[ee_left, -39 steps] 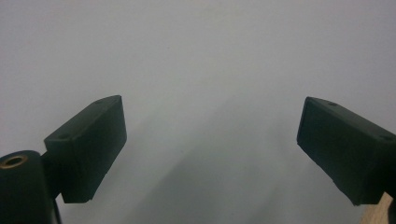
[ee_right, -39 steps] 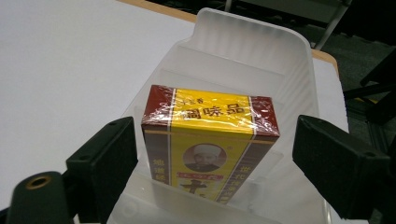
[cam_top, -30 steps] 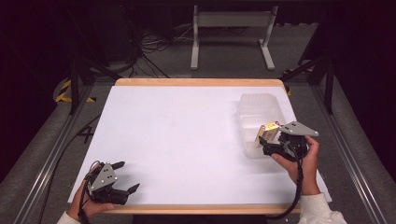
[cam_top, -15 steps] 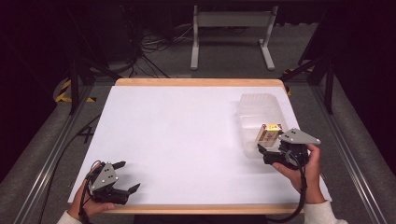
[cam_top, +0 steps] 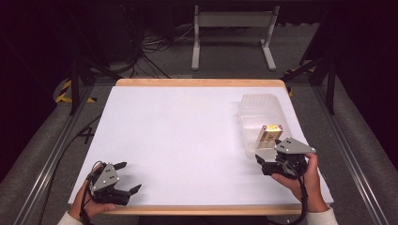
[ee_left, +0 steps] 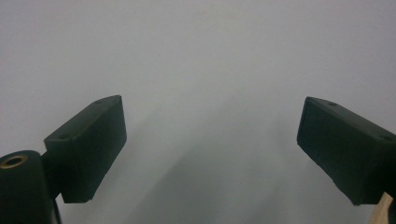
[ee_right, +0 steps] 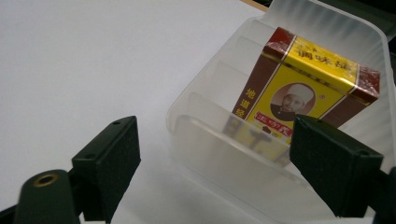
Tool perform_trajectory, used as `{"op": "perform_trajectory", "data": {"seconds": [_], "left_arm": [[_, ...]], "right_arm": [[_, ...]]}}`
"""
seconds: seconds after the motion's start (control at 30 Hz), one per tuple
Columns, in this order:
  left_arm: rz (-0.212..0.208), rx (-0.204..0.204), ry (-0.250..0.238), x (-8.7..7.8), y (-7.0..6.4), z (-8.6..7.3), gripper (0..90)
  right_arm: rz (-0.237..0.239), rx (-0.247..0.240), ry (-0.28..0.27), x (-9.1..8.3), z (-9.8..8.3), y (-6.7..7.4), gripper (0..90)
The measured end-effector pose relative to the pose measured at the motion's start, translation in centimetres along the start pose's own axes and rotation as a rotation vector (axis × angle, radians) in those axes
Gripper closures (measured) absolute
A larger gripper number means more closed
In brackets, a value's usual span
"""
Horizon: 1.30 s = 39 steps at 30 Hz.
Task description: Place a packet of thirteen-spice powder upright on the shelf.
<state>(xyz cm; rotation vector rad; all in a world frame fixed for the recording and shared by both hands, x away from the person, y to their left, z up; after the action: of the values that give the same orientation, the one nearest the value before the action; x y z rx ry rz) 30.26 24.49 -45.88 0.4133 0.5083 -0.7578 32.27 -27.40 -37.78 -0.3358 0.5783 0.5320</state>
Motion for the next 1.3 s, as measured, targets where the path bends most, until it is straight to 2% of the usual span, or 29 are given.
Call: {"op": "perform_trajectory", "data": {"seconds": [0.1, 0.2, 0.27, 0.4, 0.53, 0.7, 0.87, 1.07, 1.1, 1.17, 1.3], "left_arm": [[0.002, -0.002, -0.003, -0.1, 0.0, 0.0, 9.0], [0.003, -0.003, -0.004, -0.1, 0.0, 0.0, 9.0], [0.001, -0.001, 0.000, 0.0, 0.0, 0.0, 9.0], [0.000, 0.001, 0.003, 0.0, 0.0, 0.0, 9.0], [0.003, 0.001, 0.005, 0.0, 0.0, 0.0, 9.0], [0.003, 0.004, 0.004, 0.0, 0.0, 0.0, 9.0], [0.006, 0.004, 0.006, 0.0, 0.0, 0.0, 9.0], [0.007, 0.000, 0.006, 0.1, 0.1, 0.1, 9.0], [0.009, 0.000, 0.006, 0.1, 0.1, 0.1, 9.0], [0.006, 0.001, 0.006, 0.1, 0.1, 0.1, 9.0], [0.006, 0.001, 0.006, 0.2, 0.1, 0.0, 9.0]], "right_arm": [[-0.001, -0.013, 0.019, 0.0, -0.4, 0.2, 16.2], [-0.013, -0.025, 0.009, -0.3, -0.7, 0.3, 16.1], [-0.010, -0.035, -0.022, -0.8, -0.7, 0.5, 16.2], [0.003, -0.044, -0.012, -1.1, -1.0, 0.6, 16.0], [0.007, -0.046, 0.006, -1.3, -1.5, 0.7, 15.9], [-0.013, -0.060, 0.028, -1.3, -2.1, 0.7, 15.6], [-0.051, -0.084, 0.060, -1.3, -2.9, 0.5, 15.0], [-0.058, -0.105, 0.091, -1.1, -3.9, 0.4, 14.0], [-0.052, -0.124, 0.102, -0.9, -4.4, 0.2, 13.3], [-0.058, -0.133, 0.115, -0.8, -4.8, 0.1, 12.6], [-0.061, -0.120, 0.119, -0.7, -5.5, -0.4, 12.1]]}}
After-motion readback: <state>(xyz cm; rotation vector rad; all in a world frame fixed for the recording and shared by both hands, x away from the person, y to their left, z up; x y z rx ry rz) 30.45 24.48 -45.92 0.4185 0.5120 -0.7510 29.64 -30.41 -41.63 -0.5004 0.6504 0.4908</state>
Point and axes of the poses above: each handheld gripper's, and its own axes: x roughly forward along the jaws, z roughly out of its top, y roughly to its left, the point moved 1 cm from there along x, roughly forward along the jaws, and after that the axes turned 5 degrees about z, right-handed, at the moved point
